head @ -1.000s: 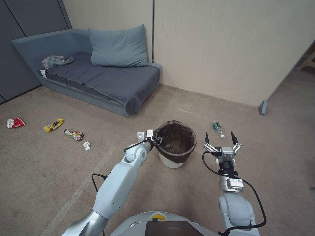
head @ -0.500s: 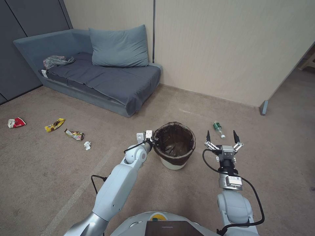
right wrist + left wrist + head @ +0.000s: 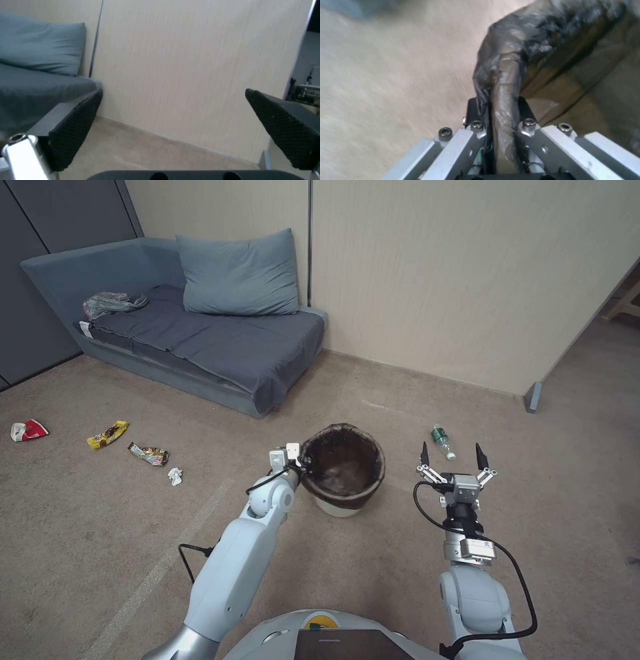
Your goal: Pick up the trash bin, then pick up the garbage from the floor and place it into the trash bin.
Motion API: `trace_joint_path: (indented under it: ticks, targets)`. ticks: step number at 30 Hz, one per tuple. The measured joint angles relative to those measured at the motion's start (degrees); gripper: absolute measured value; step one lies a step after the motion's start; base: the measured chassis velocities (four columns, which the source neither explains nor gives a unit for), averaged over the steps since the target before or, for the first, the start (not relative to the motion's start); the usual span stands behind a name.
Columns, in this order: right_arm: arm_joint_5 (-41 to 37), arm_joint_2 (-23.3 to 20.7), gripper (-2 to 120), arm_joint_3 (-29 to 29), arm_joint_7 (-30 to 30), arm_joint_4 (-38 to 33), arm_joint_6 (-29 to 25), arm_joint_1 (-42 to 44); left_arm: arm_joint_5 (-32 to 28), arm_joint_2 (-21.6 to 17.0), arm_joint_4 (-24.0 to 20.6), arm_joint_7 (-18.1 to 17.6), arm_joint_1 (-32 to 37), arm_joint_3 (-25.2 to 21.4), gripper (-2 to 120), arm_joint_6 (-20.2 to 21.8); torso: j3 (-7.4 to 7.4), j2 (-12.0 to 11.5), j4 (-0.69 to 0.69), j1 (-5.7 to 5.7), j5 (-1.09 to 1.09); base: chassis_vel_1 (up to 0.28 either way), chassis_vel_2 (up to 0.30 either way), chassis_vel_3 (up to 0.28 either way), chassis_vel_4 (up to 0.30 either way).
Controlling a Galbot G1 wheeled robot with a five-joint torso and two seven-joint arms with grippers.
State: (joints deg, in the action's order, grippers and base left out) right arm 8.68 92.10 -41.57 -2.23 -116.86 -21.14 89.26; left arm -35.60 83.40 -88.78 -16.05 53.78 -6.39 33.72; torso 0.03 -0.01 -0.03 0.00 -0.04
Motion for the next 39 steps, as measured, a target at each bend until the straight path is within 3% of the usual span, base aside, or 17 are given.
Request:
trace_joint_path:
  ticks: [4, 6, 7, 9, 10, 13, 14, 17, 24, 39]
  targets:
    - [0.46, 0.03, 100, 0.13, 0.11, 0.52, -0.54, 0.0, 3.43, -0.02, -4.23, -0.44, 1.78, -2.22, 3, -1.57, 0.0, -0.01, -0.01, 0.0, 0.04, 0.0, 0.0, 0.0, 0.0]
    - [0.9, -0.04, 100, 0.08, 0.11, 1.03, -0.85, -0.29, 5.49, -0.35, -10.58, -0.43, 4.55, -4.51, 3, -2.43, -0.01, 0.0, 0.02, 0.0, 0.04, 0.0, 0.0, 0.0, 0.0]
    - [0.9, -0.04, 100, 0.08, 0.11, 1.03, -0.85, -0.29, 5.49, -0.35, -10.58, -0.43, 4.55, -4.51, 3, -2.43, -0.01, 0.0, 0.02, 0.0, 0.04, 0.0, 0.0, 0.0, 0.0]
    - [0.79, -0.16, 100, -0.04, 0.06, 1.19, -0.86, -0.48, 9.19, -1.21, -18.09, 0.47, 8.51, -6.62, 3, -3.7, -0.02, 0.0, 0.01, 0.0, 0.04, 0.0, 0.0, 0.0, 0.0]
    - [0.79, -0.16, 100, -0.04, 0.06, 1.19, -0.86, -0.48, 9.19, -1.21, -18.09, 0.47, 8.51, -6.62, 3, -3.7, -0.02, 0.0, 0.01, 0.0, 0.04, 0.0, 0.0, 0.0, 0.0]
    - [-0.22, 0.01, 100, -0.06, -0.06, 1.38, -0.86, -0.47, 16.48, -1.63, -28.98, 3.95, 16.75, -10.56, 3, -7.59, -0.03, 0.0, 0.03, 0.0, 0.03, 0.0, 0.0, 0.0, 0.0]
    - [-0.22, 0.01, 100, -0.06, -0.06, 1.38, -0.86, -0.47, 16.48, -1.63, -28.98, 3.95, 16.75, -10.56, 3, -7.59, -0.03, 0.0, 0.03, 0.0, 0.03, 0.0, 0.0, 0.0, 0.0]
    - [-1.38, 0.04, 100, -0.17, -0.11, 1.51, -0.84, -0.33, 20.21, -1.61, -34.42, 5.68, 21.86, -12.8, 3, -9.3, -0.03, 0.0, 0.03, 0.0, 0.03, 0.0, 0.0, 0.0, 0.0]
    - [-3.56, 0.03, 100, -0.28, -0.1, 1.77, -0.64, -0.37, 23.21, -1.11, -38.54, 7.51, 27.23, -14.33, 3, -12.12, -0.04, 0.0, 0.02, 0.0, 0.04, 0.0, 0.0, 0.0, 0.0]
    - [-4.63, -0.09, 100, -0.76, -0.04, 1.82, -0.71, -0.66, 23.94, -0.37, -38.74, 7.71, 28.56, -13.61, 3, -12.78, -0.04, 0.01, 0.03, 0.0, 0.04, -0.052, 0.045, 0.054, -0.05]
